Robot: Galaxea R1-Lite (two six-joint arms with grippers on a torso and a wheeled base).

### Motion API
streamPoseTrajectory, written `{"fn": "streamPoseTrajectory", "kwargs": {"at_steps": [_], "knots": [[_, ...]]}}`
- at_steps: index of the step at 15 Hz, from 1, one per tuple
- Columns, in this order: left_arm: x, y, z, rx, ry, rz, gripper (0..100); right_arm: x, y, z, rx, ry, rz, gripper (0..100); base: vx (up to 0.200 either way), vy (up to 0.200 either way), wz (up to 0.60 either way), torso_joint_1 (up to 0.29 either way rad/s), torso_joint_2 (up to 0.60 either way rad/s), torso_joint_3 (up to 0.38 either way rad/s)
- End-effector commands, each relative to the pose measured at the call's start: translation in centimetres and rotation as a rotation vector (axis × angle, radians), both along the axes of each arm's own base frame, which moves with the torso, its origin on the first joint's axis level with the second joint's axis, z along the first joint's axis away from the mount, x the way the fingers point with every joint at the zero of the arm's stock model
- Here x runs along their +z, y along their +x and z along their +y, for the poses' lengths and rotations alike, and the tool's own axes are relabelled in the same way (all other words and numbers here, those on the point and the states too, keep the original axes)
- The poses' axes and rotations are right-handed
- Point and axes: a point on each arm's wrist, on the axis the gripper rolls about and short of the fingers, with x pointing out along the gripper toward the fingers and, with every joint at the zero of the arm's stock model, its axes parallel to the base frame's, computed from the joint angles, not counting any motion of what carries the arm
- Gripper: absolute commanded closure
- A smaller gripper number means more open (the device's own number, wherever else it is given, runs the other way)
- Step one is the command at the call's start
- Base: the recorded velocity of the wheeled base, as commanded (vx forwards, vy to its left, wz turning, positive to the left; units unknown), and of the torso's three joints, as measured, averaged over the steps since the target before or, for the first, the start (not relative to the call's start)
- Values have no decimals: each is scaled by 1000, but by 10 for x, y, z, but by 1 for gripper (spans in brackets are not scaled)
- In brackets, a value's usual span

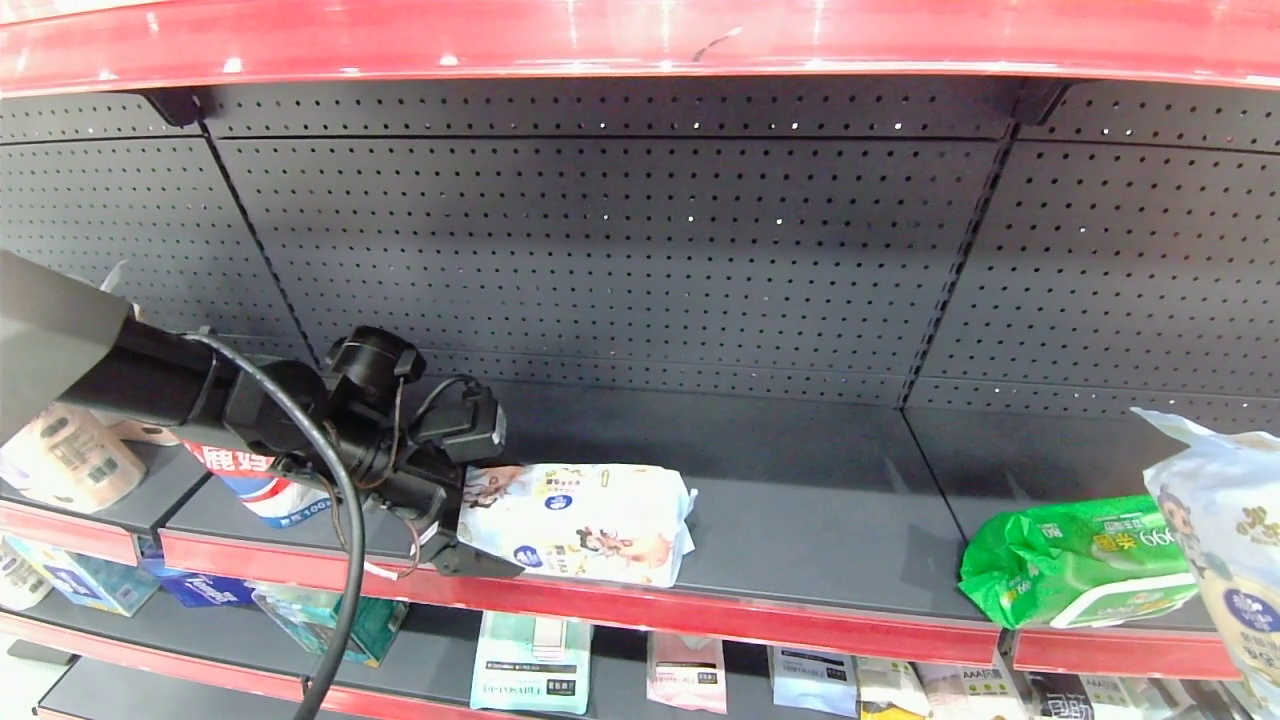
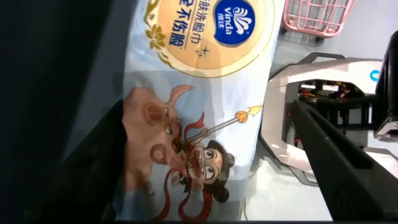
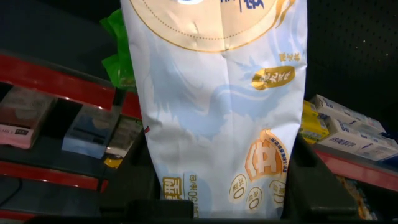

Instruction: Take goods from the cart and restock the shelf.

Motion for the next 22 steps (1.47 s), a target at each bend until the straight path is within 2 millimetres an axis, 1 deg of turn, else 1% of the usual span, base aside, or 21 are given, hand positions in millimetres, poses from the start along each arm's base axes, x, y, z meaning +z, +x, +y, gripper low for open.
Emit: {"fn": "streamPoseTrajectory", "kwargs": {"at_steps": [1, 4, 6, 7, 8, 11, 14, 16, 17, 19, 20, 21, 22], "knots": [[14, -2, 4, 9, -11, -45, 0, 0, 0, 0, 0, 0, 2, 100, 0, 0, 0, 0, 0, 0], [25, -2, 13, 46, -27, -102, 0, -1, 1, 0, -1, 1, 6, 100, 0, 0, 0, 0, 0, 0], [32, -5, 14, 78, -44, -86, 0, -2, 1, 0, 3, -6, 12, 100, 0, 0, 0, 0, 0, 0], [36, -1, 13, 108, -71, -113, 0, -3, 1, 0, 3, -7, 15, 100, 0, 0, 0, 0, 0, 0], [36, 0, 13, 131, -88, -114, 0, -5, 1, 0, 3, -7, 20, 100, 0, 0, 0, 0, 0, 0], [43, -7, 12, 228, -137, -82, 0, -9, 3, 0, 4, -4, 37, 100, 0, 0, 0, 0, 0, 0], [44, -7, 15, 306, -116, -140, 0, -10, 3, 0, 4, -4, 38, 100, 0, 0, 0, 0, 0, 0], [58, 0, 17, 535, -144, -247, 0, -10, 3, 0, 6, -3, 40, 100, 0, 0, 0, 0, 0, 0], [65, 1, 18, 641, -188, -286, 0, -10, 3, 0, 7, -3, 40, 100, 0, 0, 0, 0, 0, 0], [74, -1, 21, 865, -279, -345, 0, -9, 3, 0, 9, -3, 36, 100, 0, 0, 0, 0, 0, 0], [80, -5, 23, 949, -315, -364, 0, -9, 2, 0, 10, -2, 35, 100, 0, 0, 0, 0, 0, 0], [90, -21, 26, 1015, -376, -348, 0, -9, 2, 0, 10, 1, 34, 100, 0, 0, 0, 0, 0, 0], [97, -39, 30, 1032, -410, -331, 0, -9, 2, 0, 10, 4, 34, 100, 0, 0, 0, 0, 0, 0]]}}
